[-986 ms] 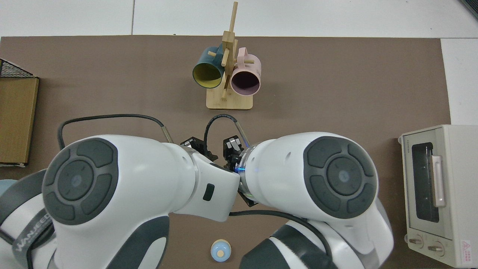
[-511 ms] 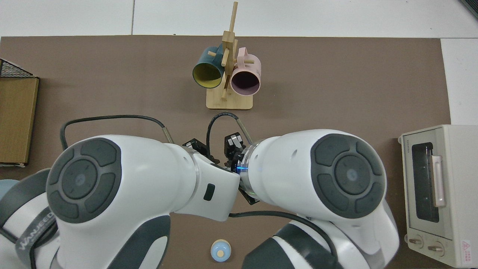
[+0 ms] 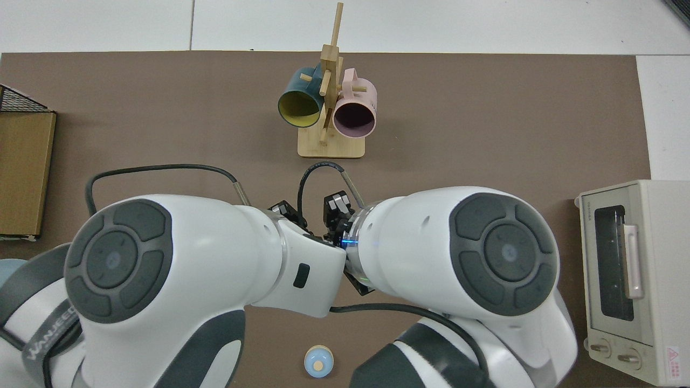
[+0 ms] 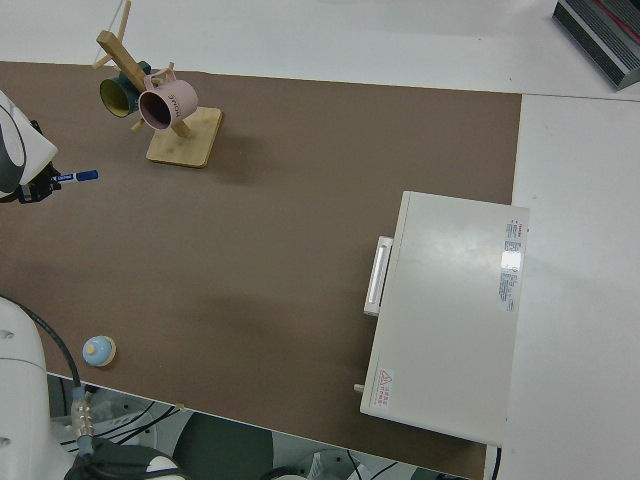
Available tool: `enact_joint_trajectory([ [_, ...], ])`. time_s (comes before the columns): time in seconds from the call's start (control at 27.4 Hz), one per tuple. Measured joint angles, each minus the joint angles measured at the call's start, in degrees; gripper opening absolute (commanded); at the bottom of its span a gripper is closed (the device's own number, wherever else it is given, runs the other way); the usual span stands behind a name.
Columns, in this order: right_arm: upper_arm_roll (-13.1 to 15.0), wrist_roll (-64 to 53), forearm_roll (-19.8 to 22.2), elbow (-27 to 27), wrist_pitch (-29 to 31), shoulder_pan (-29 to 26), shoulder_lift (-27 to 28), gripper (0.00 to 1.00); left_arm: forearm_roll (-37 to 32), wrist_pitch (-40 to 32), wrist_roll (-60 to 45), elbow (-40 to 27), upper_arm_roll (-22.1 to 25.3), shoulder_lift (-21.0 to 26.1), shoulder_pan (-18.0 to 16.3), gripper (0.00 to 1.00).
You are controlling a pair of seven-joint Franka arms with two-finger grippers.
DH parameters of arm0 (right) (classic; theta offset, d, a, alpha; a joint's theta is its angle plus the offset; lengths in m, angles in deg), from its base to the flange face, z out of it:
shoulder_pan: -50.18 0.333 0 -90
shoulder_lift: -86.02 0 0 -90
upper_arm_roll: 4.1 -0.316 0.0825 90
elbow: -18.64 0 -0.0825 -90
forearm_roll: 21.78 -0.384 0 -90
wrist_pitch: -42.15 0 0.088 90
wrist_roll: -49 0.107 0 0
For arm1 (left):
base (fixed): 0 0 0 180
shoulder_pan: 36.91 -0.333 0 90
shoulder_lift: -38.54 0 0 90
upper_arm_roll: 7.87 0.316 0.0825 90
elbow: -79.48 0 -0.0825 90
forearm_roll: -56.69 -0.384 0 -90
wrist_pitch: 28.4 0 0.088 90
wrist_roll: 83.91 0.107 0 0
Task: Put markers into pen holder
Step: 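Close the left gripper on the marker held by the right gripper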
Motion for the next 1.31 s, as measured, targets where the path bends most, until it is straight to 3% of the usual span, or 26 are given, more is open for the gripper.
enact_joint_trajectory([
  [0.11, 0.00, 0.01, -0.01, -0.01, -0.02, 0.00, 0.00, 0.00, -0.05, 0.17, -0.13, 0.00, 0.06, 0.00, -0.01, 0.02],
  [0.15, -0.02, 0.01, -0.02, -0.02, -0.03, 0.00, -0.02, 0.00, -0.18, 0.33, -0.13, 0.00, 0.13, 0.03, -0.06, 0.00],
  [0.62, -0.03, 0.01, -0.01, -0.06, 0.04, 0.00, 0.04, 0.00, -0.14, 0.32, 0.31, 0.01, 0.17, 0.04, -0.06, 0.00],
  [0.73, -0.03, 0.01, -0.01, -0.06, 0.04, 0.00, 0.04, 0.13, -0.14, 0.32, 0.31, 0.01, 0.17, 0.04, -0.06, 0.00],
  [0.88, -0.02, 0.01, -0.02, -0.07, 0.10, 0.00, 0.05, 0.41, -0.14, 0.34, 0.30, 0.02, 0.18, 0.04, -0.06, 0.00],
  [0.91, -0.01, 0.01, -0.02, -0.08, 0.10, 0.00, 0.06, 0.54, -0.14, 0.38, 0.26, 0.03, 0.19, 0.03, -0.06, 0.00],
  [0.99, 0.02, 0.01, -0.03, -0.08, 0.10, -0.03, 0.06, 0.95, -0.14, 0.46, 0.17, 0.04, 0.35, 0.03, -0.07, 0.00],
  [1.02, 0.03, 0.01, -0.03, -0.08, 0.10, -0.05, 0.06, 0.99, -0.14, 0.51, 0.17, 0.04, 0.47, 0.03, -0.07, 0.00],
  [1.31, 0.04, 0.01, -0.02, -0.08, 0.10, -0.08, 0.08, 1.00, -0.14, 0.59, 0.17, 0.07, 0.99, 0.00, -0.11, 0.00],
])
